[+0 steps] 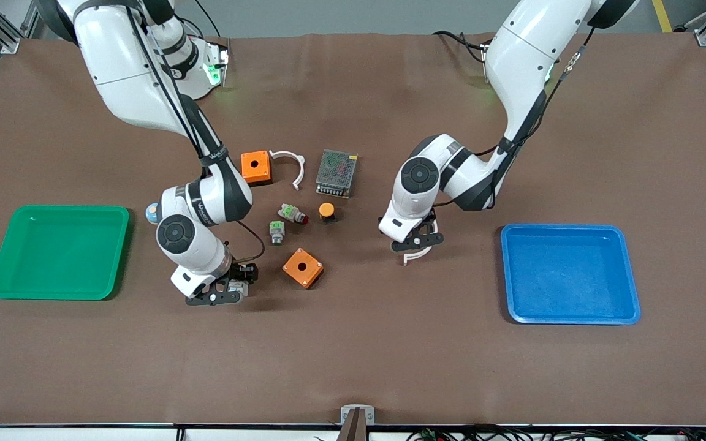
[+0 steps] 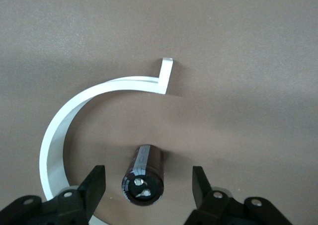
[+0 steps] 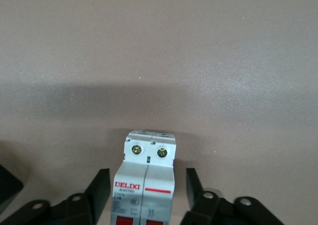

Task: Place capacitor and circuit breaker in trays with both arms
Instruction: 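Lower both grippers over the capacitor and the white circuit breaker, then close the left gripper on the capacitor while the right gripper grasps the breaker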

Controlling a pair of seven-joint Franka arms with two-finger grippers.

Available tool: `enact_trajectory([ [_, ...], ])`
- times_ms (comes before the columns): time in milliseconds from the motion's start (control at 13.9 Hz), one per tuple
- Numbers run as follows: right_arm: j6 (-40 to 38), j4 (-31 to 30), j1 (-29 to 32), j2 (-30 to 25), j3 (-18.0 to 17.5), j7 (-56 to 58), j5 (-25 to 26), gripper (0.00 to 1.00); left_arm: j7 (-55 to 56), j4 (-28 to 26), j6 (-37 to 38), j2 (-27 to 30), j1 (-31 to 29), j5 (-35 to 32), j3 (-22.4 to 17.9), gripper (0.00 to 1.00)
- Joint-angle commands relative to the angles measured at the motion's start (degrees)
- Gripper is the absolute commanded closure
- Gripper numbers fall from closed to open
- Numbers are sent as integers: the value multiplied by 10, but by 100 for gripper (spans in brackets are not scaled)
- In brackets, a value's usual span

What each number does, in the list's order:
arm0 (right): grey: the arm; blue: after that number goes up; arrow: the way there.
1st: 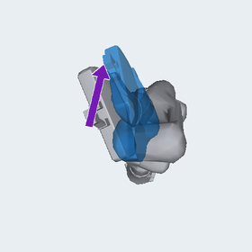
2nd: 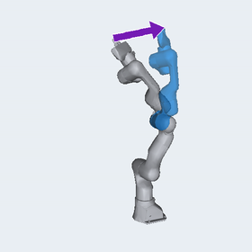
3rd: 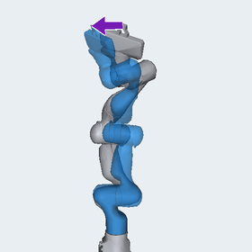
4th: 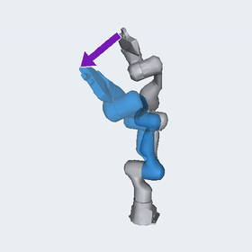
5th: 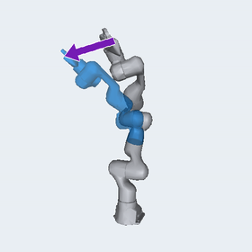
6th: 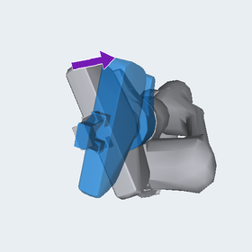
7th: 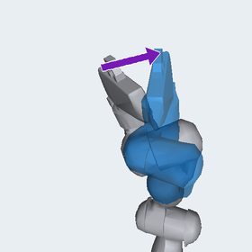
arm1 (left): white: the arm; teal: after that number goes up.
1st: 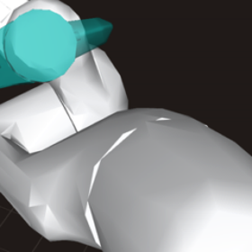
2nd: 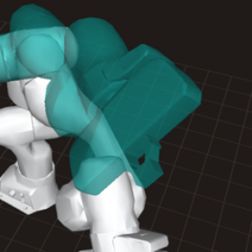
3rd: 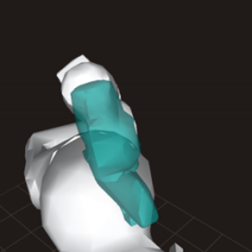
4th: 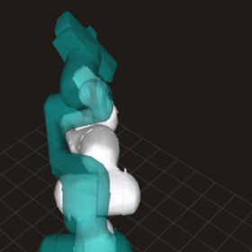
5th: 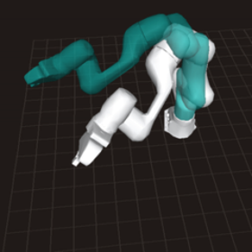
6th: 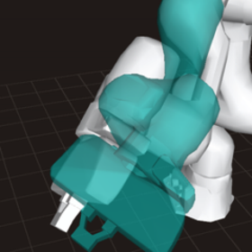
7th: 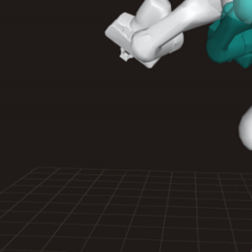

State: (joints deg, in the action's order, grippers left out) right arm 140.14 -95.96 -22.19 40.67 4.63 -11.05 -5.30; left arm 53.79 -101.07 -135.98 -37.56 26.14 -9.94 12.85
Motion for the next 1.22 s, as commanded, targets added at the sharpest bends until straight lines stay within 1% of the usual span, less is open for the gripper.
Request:
enact_trajectory([
  [0,1,12,0,11,2,-9,3,86,13,-4,-9,2,4,-13,-2,30],
  [72,0,14,0,11,2,-15,2,100,13,-4,-9,2,4,-13,-2,35],
  [215,-20,27,6,6,4,-14,3,100,13,-4,-8,2,4,-13,-1,42],
  [287,-60,44,11,1,5,-13,3,100,14,-4,-8,2,5,-12,-1,47],
  [431,-186,115,35,-3,6,-12,4,100,15,-4,-8,2,5,-12,-1,55],
  [503,-223,133,53,-7,6,-12,2,100,14,-5,-7,2,5,-12,-1,59],
  [574,-245,135,80,-22,5,-10,2,100,14,-8,-8,3,5,-12,-1,63],
  [790,-248,102,148,-61,5,6,3,100,11,-9,-7,5,4,-13,-1,73],
  [1005,-239,52,222,-100,5,84,3,100,6,-8,-1,16,-2,-13,-1,78],
  [1077,-226,27,245,-112,5,112,4,100,3,-8,11,27,-5,-13,-1,79],
  [1149,-204,0,266,-125,6,144,5,100,-16,-5,39,41,-11,-13,0,78],
])
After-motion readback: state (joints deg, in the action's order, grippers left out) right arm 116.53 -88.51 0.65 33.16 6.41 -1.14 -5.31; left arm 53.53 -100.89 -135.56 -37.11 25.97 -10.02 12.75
